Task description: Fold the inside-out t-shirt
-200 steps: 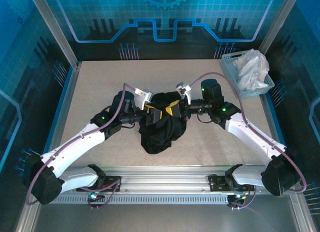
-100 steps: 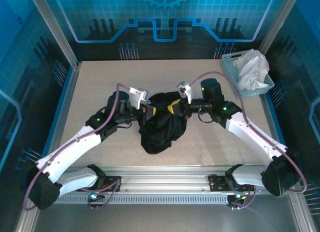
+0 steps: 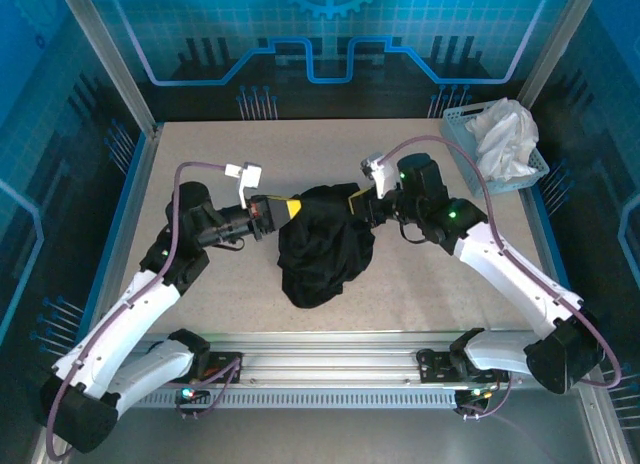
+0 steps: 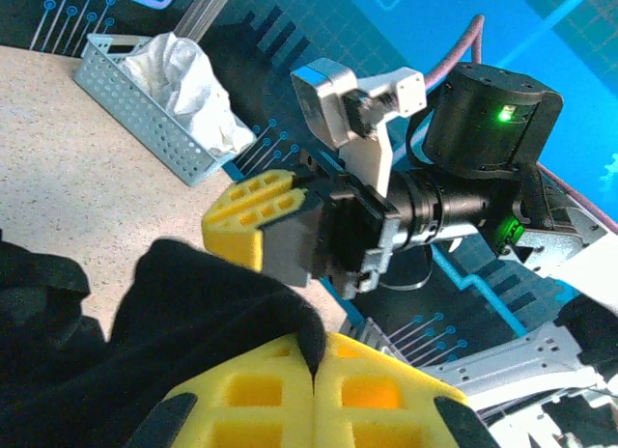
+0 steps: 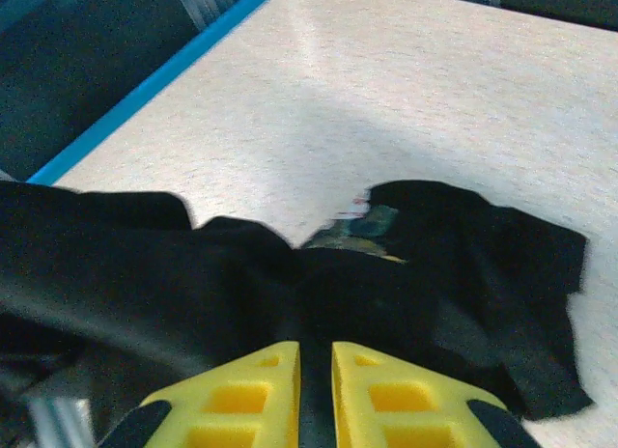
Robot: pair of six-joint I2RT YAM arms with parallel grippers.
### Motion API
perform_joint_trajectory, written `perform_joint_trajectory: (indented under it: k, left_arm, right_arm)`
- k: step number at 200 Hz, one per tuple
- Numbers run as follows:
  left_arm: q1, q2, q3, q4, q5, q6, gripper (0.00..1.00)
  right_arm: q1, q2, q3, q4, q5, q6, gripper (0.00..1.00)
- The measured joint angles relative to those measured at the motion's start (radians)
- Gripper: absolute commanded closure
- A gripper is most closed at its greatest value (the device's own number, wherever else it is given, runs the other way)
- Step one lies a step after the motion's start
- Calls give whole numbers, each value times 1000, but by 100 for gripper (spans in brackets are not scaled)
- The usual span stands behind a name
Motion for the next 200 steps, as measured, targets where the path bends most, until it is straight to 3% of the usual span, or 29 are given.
perform_joint_trajectory:
  k: [38, 70, 97, 153, 183, 200]
  left_arm:
    - [1, 5, 0, 24, 7, -66, 100]
    - [1, 9, 0, 23, -6, -77, 100]
    - [1, 15, 0, 22, -13, -77, 100]
    - [1, 17, 0, -6, -56, -76, 100]
    - [1, 21, 0, -20, -76, -76, 100]
    - [1, 27, 0, -22, -82, -76, 100]
  right_arm:
    - [81, -6, 12, -76, 192, -69, 63]
    - [246, -95, -69, -18, 159, -167, 56]
    - [312, -93, -100, 24, 154, -208, 55]
    - [379, -92, -132, 46, 472, -173, 53]
    - [468, -134, -192, 98, 509, -150, 49]
    - [484, -96, -193, 140, 512, -143, 38]
